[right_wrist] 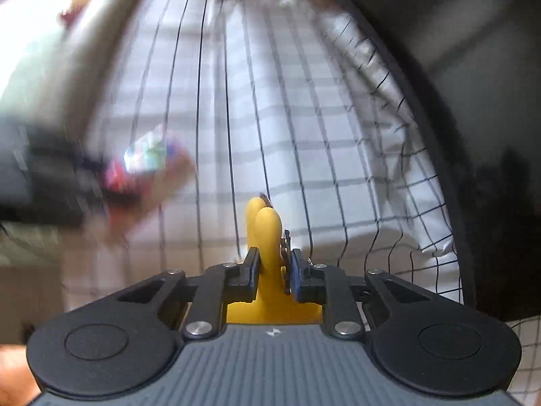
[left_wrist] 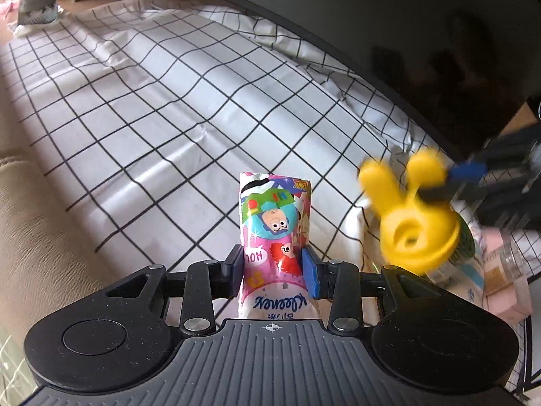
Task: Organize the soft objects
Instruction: 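Grasp the yellow bunny-eared toy with the right tool while the left tool lifts the tissue pack, then lower the tissue pack and yellow toy into the pink box and open both tools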
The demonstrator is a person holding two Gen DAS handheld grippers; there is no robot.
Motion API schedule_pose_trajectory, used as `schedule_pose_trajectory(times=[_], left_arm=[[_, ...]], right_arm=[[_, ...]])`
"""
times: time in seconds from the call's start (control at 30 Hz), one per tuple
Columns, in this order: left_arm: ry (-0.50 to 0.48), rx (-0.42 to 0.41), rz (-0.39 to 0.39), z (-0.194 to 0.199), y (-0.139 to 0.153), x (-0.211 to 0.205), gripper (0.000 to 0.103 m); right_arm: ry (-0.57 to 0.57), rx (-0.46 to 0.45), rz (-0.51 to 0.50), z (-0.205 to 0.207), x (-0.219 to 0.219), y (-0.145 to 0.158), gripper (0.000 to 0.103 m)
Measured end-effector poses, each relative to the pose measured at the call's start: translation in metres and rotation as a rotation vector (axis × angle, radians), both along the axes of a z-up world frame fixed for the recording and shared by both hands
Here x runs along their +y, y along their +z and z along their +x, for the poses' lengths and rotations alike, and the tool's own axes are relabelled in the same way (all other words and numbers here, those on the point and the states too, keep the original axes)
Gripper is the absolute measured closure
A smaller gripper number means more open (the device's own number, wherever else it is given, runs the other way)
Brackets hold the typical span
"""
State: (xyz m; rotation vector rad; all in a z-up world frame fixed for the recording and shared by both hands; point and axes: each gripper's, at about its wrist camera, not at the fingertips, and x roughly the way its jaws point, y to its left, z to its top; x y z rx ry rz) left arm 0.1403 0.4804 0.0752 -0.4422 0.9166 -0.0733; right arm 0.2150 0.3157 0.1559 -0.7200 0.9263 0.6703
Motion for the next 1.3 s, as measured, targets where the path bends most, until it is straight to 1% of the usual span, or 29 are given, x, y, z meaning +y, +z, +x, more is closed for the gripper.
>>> schedule_pose_trajectory(times=[0.13, 0.2, 0.3, 0.43, 0.57, 0.77, 0.83, 0.97, 1.07, 1.13, 1.3], left_arm=[[-0.005, -0.004, 0.014, -0.004, 0.011, -0.002, 0.063], [-0.014, -0.013, 0.033, -0.003, 0.021, -0.005, 0.063], [-0.032, -0.026, 0.057, 0.001, 0.037, -0.015, 0.063], [-0.07, -0.037, 0.076, 0.009, 0.057, -0.036, 0.063], [-0.12, -0.053, 0.105, 0.018, 0.076, -0.07, 0.063], [-0.22, -0.087, 0.132, 0.033, 0.102, -0.135, 0.063], [-0.264, -0.094, 0.13, 0.038, 0.109, -0.16, 0.063], [-0.351, -0.092, 0.095, 0.049, 0.118, -0.21, 0.063], [-0.422, -0.08, 0.062, 0.057, 0.118, -0.253, 0.063], [-0.465, -0.072, 0.044, 0.062, 0.117, -0.281, 0.063], [-0.587, -0.047, -0.029, 0.072, 0.107, -0.363, 0.063]], right_arm=[[-0.011, -0.043, 0.098, -0.01, -0.008, 0.044, 0.085], [-0.018, -0.075, 0.135, -0.014, -0.015, 0.064, 0.085], [-0.041, -0.116, 0.182, -0.023, -0.036, 0.089, 0.085], [-0.081, -0.172, 0.23, -0.034, -0.073, 0.111, 0.085], [-0.137, -0.217, 0.269, -0.043, -0.117, 0.125, 0.085], [-0.253, -0.273, 0.325, -0.054, -0.195, 0.134, 0.085], [-0.299, -0.286, 0.345, -0.056, -0.222, 0.134, 0.085], [-0.419, -0.314, 0.394, -0.06, -0.283, 0.129, 0.085], [-0.523, -0.347, 0.428, -0.065, -0.328, 0.123, 0.085], [-0.59, -0.371, 0.451, -0.071, -0.359, 0.117, 0.085], [-0.766, -0.413, 0.508, -0.087, -0.431, 0.096, 0.085]])
